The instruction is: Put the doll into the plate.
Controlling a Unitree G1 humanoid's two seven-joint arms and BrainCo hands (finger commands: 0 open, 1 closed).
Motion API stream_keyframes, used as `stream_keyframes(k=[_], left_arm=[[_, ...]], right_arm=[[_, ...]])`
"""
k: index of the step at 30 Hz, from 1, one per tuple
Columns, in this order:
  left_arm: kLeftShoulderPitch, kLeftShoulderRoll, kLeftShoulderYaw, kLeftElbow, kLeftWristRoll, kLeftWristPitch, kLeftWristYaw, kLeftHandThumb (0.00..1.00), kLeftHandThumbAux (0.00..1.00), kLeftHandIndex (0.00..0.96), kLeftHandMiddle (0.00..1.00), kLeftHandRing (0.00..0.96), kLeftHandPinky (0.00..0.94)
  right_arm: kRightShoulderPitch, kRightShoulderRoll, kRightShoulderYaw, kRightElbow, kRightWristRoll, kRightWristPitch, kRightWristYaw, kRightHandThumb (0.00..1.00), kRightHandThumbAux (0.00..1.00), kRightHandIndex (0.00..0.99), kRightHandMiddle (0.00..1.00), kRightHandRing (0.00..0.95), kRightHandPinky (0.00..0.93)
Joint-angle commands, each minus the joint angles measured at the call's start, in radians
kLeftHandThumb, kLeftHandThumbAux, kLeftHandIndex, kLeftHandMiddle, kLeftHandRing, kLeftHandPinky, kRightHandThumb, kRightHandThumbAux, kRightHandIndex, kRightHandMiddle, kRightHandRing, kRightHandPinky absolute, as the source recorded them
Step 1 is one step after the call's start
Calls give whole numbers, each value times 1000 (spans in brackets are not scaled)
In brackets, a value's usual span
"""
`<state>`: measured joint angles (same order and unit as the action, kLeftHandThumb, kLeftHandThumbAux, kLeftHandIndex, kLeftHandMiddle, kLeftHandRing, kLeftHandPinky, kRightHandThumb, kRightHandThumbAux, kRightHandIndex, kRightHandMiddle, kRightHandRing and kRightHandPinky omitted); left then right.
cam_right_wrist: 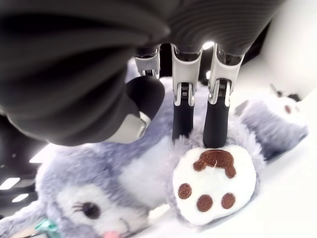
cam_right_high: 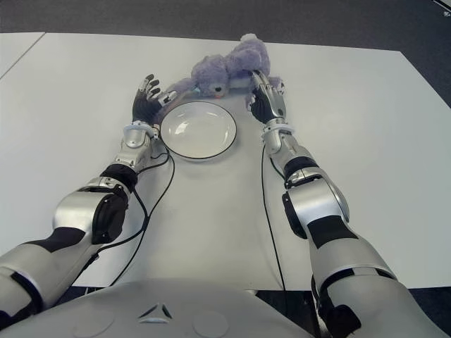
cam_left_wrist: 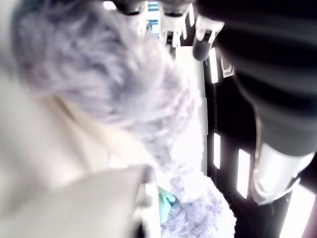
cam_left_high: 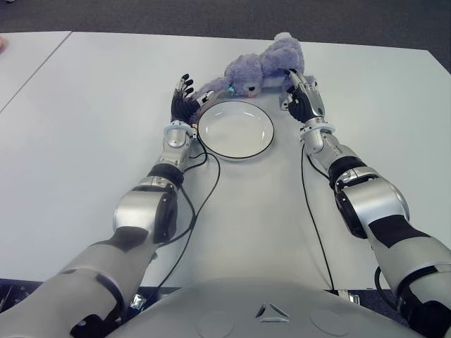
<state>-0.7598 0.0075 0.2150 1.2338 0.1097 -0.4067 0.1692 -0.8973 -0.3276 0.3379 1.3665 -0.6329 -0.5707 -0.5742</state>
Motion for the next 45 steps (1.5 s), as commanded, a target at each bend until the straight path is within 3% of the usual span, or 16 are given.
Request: stream_keyframes(k=[1,14,24,45], left_arm=[[200,-39,-9,135,17,121,23,0,687,88,128,122,125],[198,-44,-2,135,15,116,20,0,707,105,127,119,120],[203,-42,-5,135,18,115,18,0,701,112,131,121,126],[204,-40,-11,135,25,119,23,0,699,113,144,135,132]], right_arm=[[59,-8,37,13,-30,-16,62,999,731,5,0,112,415],[68,-43,85,23,-68,48,106,1000,731,0,0,144,421],[64,-55,124,20,-102,50,68,1000,731,13,0,137,422],[47,-54,141,15,-99,18,51,1000,731,38,0,124,422]])
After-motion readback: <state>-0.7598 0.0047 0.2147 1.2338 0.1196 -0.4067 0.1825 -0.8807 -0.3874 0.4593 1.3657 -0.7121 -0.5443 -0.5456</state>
